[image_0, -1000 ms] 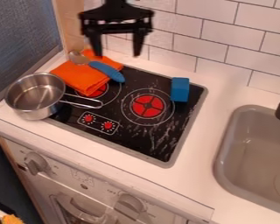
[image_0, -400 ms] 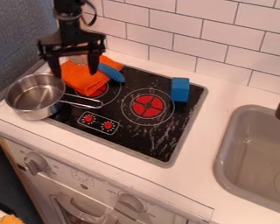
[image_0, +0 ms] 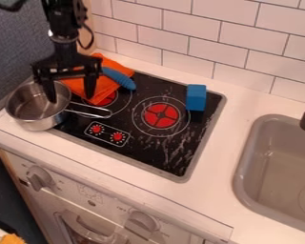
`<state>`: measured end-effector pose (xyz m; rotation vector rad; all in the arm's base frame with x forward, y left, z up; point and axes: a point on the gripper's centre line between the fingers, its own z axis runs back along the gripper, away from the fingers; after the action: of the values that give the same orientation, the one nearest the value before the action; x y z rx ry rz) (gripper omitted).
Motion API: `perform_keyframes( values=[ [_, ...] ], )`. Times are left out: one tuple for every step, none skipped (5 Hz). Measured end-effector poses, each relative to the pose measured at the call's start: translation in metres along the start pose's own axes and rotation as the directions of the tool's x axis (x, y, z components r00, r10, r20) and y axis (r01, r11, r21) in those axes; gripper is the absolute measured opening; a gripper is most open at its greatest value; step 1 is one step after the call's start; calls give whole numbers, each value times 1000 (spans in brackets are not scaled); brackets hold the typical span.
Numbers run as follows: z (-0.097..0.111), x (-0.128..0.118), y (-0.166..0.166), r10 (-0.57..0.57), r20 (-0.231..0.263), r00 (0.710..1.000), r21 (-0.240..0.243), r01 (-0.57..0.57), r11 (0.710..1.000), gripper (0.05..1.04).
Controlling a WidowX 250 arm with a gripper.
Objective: Move silver pot to the bottom of the right side of the burner
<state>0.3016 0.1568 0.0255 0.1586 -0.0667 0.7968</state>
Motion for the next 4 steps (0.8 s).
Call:
perform_keyframes(
  values=[
    [-6, 1, 2, -5, 1, 1000, 22, 5, 1000, 953],
    [-13, -3, 5, -8, -9, 1000, 43, 8, 999, 652],
    [-15, -4, 6, -10, -4, 1000, 51, 10, 999, 332],
    [-14, -5, 5, -4, -9, 1000, 53, 4, 999, 145]
  ],
)
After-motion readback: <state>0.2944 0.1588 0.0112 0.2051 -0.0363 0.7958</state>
